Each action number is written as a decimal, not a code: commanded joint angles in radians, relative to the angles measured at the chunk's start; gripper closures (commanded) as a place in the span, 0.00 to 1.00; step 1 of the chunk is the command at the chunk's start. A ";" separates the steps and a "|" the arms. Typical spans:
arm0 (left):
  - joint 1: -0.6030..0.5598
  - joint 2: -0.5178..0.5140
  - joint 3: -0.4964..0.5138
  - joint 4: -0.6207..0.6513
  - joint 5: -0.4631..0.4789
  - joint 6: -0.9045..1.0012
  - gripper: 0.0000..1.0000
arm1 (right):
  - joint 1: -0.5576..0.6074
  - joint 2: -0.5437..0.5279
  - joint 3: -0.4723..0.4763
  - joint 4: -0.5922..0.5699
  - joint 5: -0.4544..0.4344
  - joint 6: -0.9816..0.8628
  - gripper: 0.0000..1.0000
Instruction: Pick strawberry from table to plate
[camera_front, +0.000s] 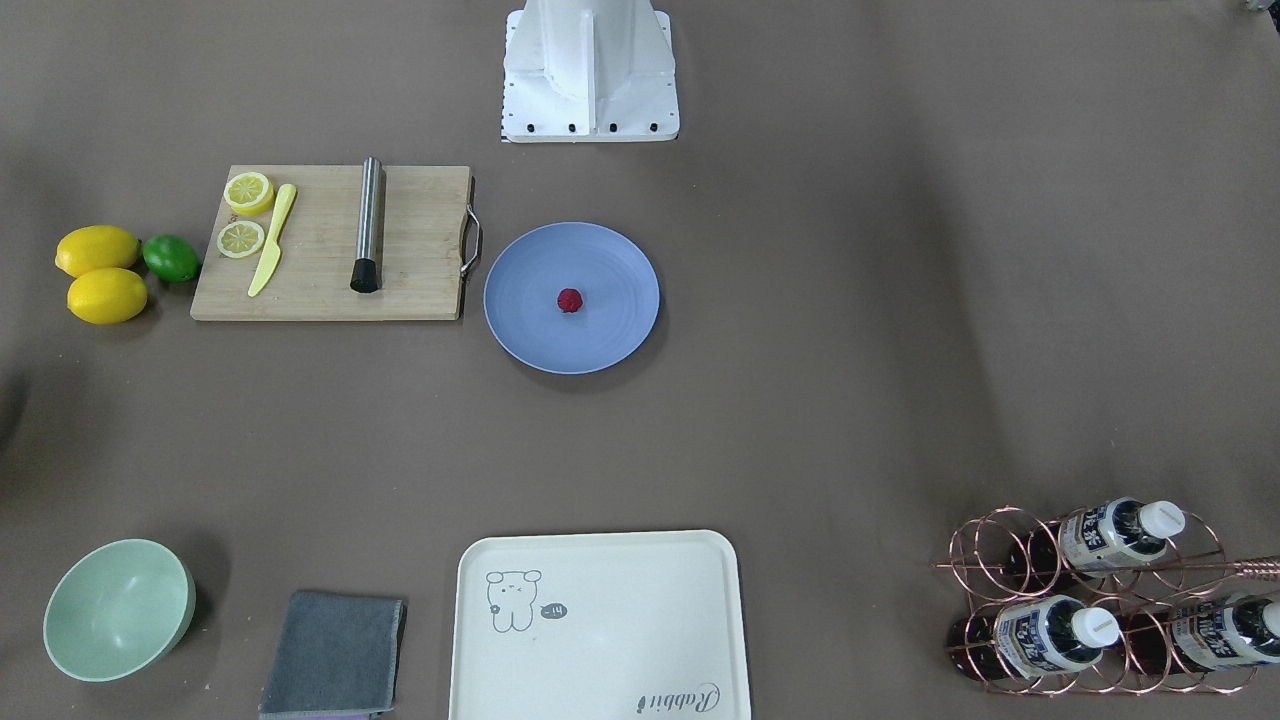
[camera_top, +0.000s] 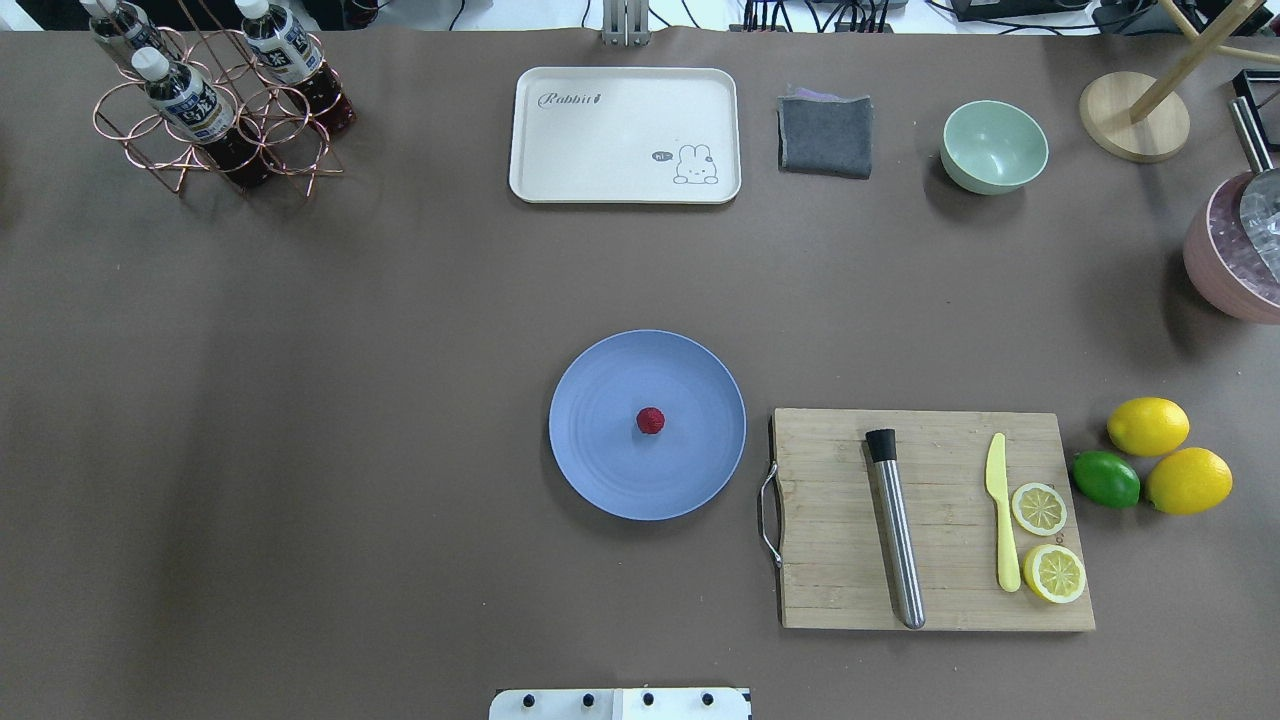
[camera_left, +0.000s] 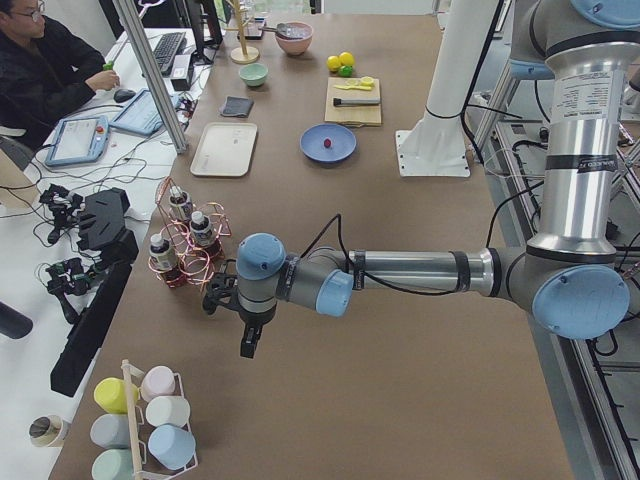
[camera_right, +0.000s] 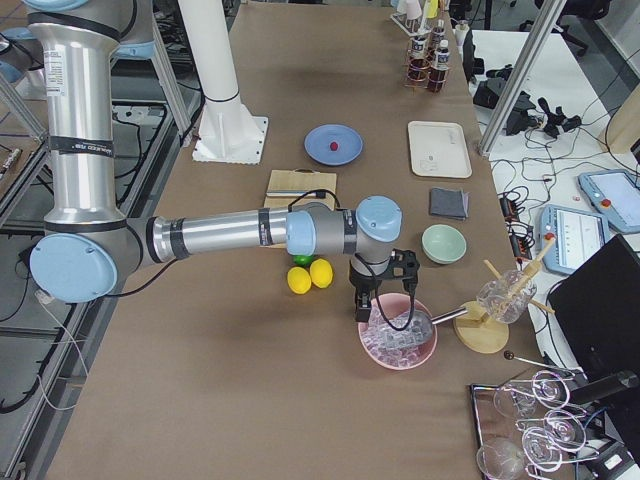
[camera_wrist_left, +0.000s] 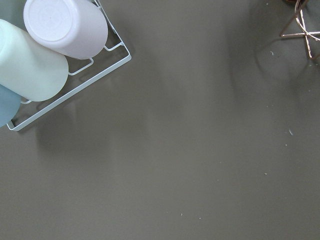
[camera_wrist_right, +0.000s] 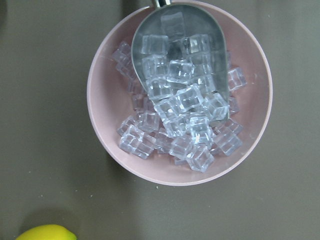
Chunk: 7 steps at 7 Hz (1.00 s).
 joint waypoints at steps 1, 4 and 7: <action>-0.001 0.000 0.004 0.000 -0.001 0.002 0.02 | 0.054 0.001 -0.047 0.000 0.017 -0.075 0.00; 0.002 -0.022 -0.034 0.044 -0.051 -0.012 0.02 | 0.054 0.001 -0.047 0.000 0.017 -0.074 0.00; 0.011 -0.070 -0.058 0.101 -0.051 -0.013 0.02 | 0.054 0.004 -0.053 0.000 0.018 -0.065 0.00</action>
